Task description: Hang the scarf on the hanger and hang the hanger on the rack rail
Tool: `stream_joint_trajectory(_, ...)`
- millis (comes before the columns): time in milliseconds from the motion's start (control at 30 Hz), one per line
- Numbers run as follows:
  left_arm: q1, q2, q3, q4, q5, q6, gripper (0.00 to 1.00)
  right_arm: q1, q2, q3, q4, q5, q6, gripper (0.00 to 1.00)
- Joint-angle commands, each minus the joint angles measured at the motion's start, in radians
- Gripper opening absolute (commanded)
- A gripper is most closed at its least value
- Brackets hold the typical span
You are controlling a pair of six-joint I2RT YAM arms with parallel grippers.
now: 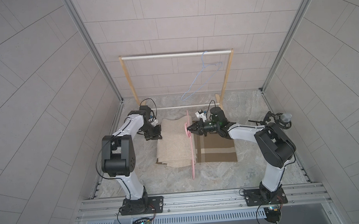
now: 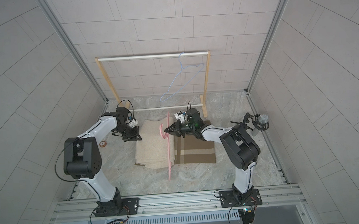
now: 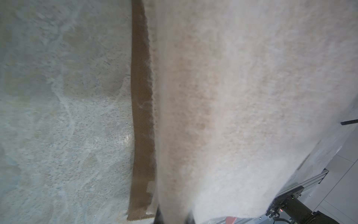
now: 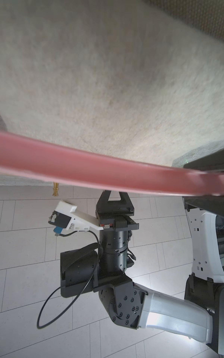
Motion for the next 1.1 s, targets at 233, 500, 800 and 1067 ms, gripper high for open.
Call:
stream_joint_trajectory(233, 0.009, 0.054, 0.004, -0.007, -0.075, 0.0, 0.0, -0.105, -0.011, -0.082, -0.079, -0.085, -0.134, 0.0)
stream_joint_trajectory(500, 0.008, 0.095, -0.005, 0.007, -0.082, -0.015, 0.0, -0.147, -0.084, -0.093, -0.14, -0.115, -0.154, 0.0)
stream_joint_trajectory(800, 0.009, 0.097, -0.008, 0.011, -0.079, -0.018, 0.03, -0.147, -0.202, -0.093, -0.051, -0.117, 0.055, 0.0)
stream_joint_trajectory(1067, 0.01, 0.062, 0.001, 0.02, -0.026, -0.015, 0.07, -0.141, -0.289, -0.017, -0.122, -0.093, 0.152, 0.0)
